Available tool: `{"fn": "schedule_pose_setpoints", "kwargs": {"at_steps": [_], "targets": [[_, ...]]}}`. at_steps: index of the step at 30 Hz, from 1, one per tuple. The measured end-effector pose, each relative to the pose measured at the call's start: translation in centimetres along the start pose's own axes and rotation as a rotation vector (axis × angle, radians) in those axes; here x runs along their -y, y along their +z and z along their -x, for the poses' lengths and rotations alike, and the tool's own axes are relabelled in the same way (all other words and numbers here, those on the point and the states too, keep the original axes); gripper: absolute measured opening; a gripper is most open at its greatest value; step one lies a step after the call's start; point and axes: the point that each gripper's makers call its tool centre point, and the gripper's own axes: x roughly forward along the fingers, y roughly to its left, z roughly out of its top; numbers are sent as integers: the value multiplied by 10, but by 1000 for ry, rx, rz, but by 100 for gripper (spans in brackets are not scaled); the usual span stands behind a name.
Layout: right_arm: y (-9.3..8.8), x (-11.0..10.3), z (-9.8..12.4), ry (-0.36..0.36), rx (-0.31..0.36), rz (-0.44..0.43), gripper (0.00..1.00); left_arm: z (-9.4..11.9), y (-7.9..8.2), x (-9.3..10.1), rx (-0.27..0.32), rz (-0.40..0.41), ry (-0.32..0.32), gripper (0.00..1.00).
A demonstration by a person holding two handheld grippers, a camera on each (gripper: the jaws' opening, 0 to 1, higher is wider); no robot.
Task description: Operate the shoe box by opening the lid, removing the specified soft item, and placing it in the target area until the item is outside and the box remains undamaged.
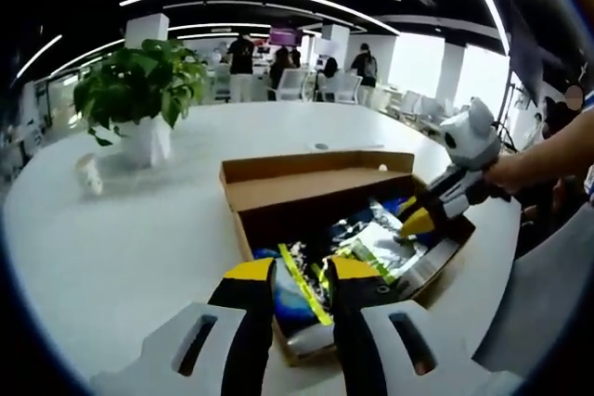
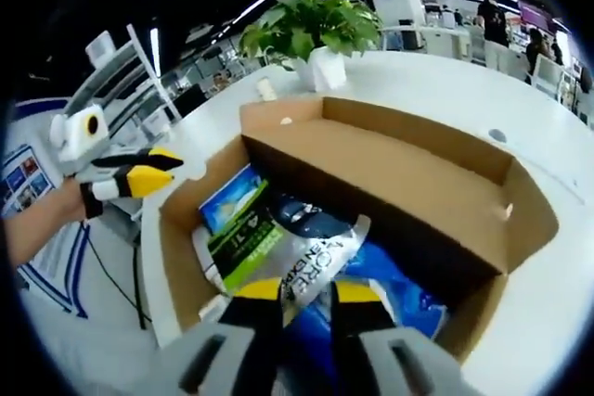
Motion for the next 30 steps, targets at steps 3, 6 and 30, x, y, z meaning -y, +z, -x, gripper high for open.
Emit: {"fn": "schedule_pose_setpoints", "kwargs": {"at_steps": [3, 6, 30], "targets": [[3, -2, -1, 5, 16, -20, 14, -1, 0, -3, 3, 2, -1, 22], [6, -1, -1, 3, 30, -32, 11, 0, 0, -5, 5, 2, 1, 22], [26, -20, 8, 64, 118, -98, 9, 0, 1, -5, 10, 1, 0, 22]]}}
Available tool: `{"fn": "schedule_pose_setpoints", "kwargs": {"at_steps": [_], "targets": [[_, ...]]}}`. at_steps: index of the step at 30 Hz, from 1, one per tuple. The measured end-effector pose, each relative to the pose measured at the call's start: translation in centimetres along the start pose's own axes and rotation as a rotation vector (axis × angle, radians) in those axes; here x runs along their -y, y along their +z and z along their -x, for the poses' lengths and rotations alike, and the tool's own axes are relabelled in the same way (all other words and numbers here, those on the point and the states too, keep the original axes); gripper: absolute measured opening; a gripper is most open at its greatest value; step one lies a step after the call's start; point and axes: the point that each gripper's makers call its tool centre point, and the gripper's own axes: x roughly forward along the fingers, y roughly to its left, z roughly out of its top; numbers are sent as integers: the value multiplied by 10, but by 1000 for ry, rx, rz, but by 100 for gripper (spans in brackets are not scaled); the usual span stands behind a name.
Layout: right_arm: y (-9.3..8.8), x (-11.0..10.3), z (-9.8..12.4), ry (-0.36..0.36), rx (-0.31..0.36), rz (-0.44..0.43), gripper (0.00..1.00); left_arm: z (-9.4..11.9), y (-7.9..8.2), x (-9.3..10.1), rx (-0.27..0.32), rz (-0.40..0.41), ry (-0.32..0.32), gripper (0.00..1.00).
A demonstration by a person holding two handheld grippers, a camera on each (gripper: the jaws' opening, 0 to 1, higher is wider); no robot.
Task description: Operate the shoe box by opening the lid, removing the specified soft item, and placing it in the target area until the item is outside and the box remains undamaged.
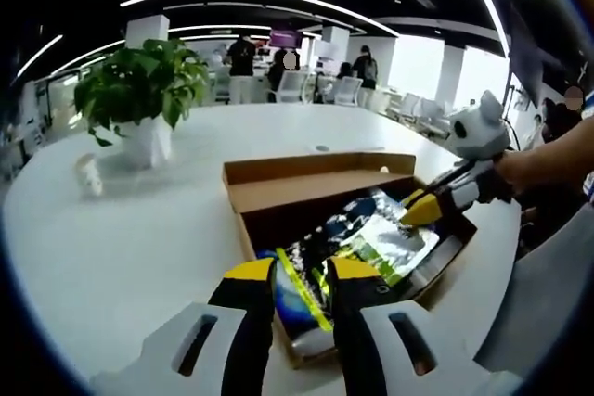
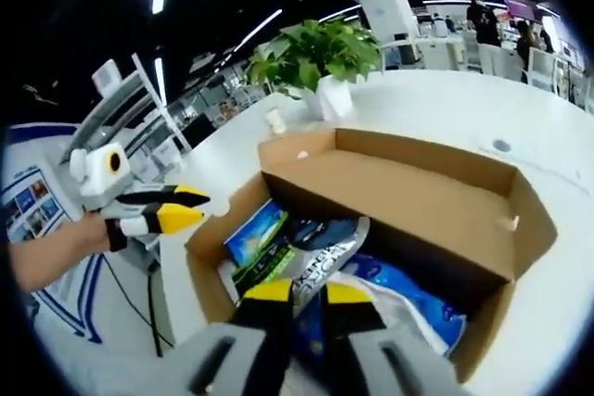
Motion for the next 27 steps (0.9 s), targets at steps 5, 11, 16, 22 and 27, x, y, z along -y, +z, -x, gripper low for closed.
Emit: {"fn": "schedule_pose_setpoints", "kwargs": {"at_steps": [5, 11, 16, 22, 27], "targets": [[3, -1, -4, 18, 0, -36, 10, 3, 3, -3, 10, -2, 2, 22], [-1, -1, -10, 30, -17, -61, 9, 9, 1, -4, 4, -5, -5, 22], [-5, 1, -9, 8, -40, -7, 0, 13, -3, -4, -5, -8, -10, 22], [-6, -7, -3, 3, -34, 130, 0, 12, -5, -3, -8, -8, -10, 22], [-4, -12, 5, 3, -30, 167, 0, 10, -3, -1, -9, -12, -15, 22]]}}
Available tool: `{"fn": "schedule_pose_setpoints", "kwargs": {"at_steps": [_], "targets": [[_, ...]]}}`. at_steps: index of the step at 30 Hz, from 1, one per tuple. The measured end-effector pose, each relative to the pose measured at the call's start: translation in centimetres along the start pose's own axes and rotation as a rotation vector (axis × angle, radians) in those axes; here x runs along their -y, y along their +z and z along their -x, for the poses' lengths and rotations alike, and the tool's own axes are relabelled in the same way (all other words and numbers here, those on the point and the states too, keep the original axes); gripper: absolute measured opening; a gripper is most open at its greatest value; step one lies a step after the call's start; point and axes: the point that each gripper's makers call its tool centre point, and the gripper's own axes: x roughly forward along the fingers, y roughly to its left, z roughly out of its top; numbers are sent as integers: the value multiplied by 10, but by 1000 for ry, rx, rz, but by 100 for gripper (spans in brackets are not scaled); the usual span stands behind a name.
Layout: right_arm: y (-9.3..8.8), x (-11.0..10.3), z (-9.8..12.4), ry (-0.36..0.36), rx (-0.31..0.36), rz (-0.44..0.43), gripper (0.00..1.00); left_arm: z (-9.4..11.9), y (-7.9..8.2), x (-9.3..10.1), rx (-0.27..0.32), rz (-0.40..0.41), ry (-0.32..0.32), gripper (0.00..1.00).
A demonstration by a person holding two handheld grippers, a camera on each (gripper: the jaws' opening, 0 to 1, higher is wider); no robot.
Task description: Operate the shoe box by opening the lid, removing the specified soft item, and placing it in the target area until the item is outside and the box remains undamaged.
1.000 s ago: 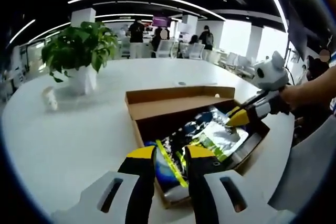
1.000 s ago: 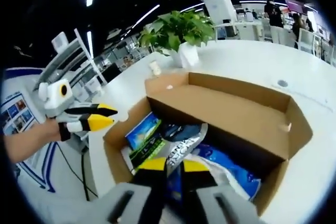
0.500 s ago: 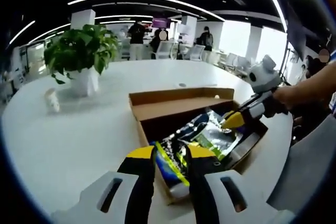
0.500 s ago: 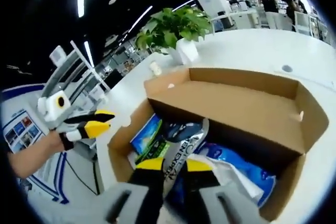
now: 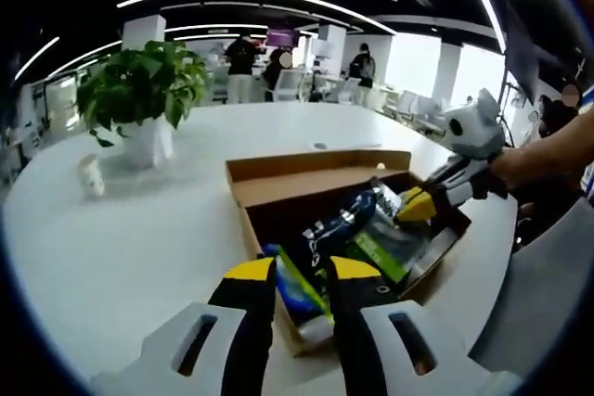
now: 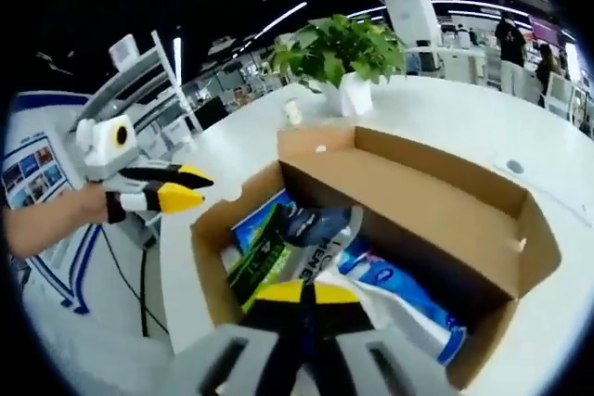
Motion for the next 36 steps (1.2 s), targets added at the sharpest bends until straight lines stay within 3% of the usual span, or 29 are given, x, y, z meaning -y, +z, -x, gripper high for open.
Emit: {"fn": "schedule_pose_setpoints", "kwargs": {"at_steps": [13, 29, 36], "targets": [[9, 2, 15, 4, 32, -51, 0, -9, 2, 10, -26, -33, -19, 21], [13, 0, 28, 33, 80, 56, 0, -41, -12, 17, -169, -73, -60, 25], [14, 0, 35, 54, 105, 79, 0, -51, -17, 20, -201, -86, -80, 27]]}}
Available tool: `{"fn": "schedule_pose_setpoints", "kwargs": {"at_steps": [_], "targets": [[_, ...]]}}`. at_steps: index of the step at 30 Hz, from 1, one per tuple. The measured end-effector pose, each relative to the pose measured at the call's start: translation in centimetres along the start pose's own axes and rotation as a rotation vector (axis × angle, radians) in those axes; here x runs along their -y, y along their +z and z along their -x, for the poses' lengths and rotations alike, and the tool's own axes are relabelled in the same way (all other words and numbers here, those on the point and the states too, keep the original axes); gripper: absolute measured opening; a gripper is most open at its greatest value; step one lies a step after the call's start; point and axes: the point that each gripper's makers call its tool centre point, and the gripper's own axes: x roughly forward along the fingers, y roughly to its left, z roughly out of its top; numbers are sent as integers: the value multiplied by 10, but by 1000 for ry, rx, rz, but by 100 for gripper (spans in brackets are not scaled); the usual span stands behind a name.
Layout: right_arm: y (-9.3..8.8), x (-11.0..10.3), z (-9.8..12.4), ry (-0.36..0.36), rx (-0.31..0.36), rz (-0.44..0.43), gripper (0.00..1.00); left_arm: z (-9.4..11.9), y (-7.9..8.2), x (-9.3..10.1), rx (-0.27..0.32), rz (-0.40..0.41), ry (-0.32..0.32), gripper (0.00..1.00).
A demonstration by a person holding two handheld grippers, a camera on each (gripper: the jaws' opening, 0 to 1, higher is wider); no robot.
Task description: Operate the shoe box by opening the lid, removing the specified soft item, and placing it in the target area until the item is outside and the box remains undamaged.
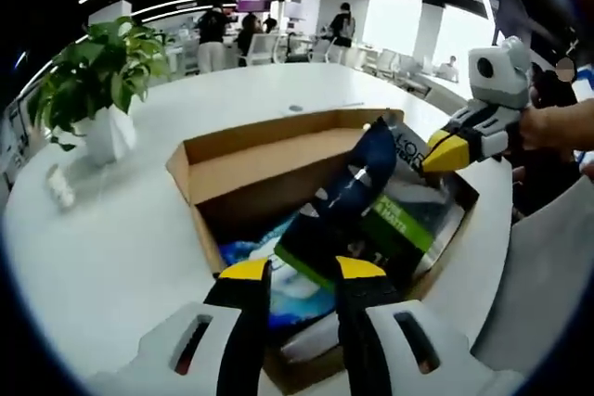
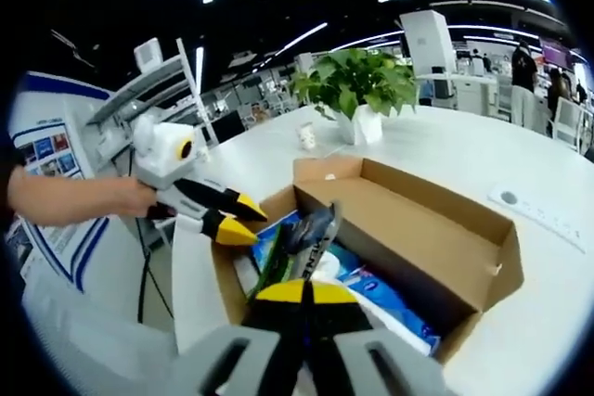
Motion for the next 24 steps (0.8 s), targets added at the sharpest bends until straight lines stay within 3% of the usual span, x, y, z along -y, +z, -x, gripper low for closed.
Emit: {"fn": "schedule_pose_setpoints", "kwargs": {"at_steps": [11, 24], "targets": [[-2, 0, 11, 28, 21, 24, 0, -15, -8, 10, -67, -11, -33, 29], [-6, 1, 20, 63, 40, 50, 0, -34, -9, 15, -96, 18, -95, 29]]}}
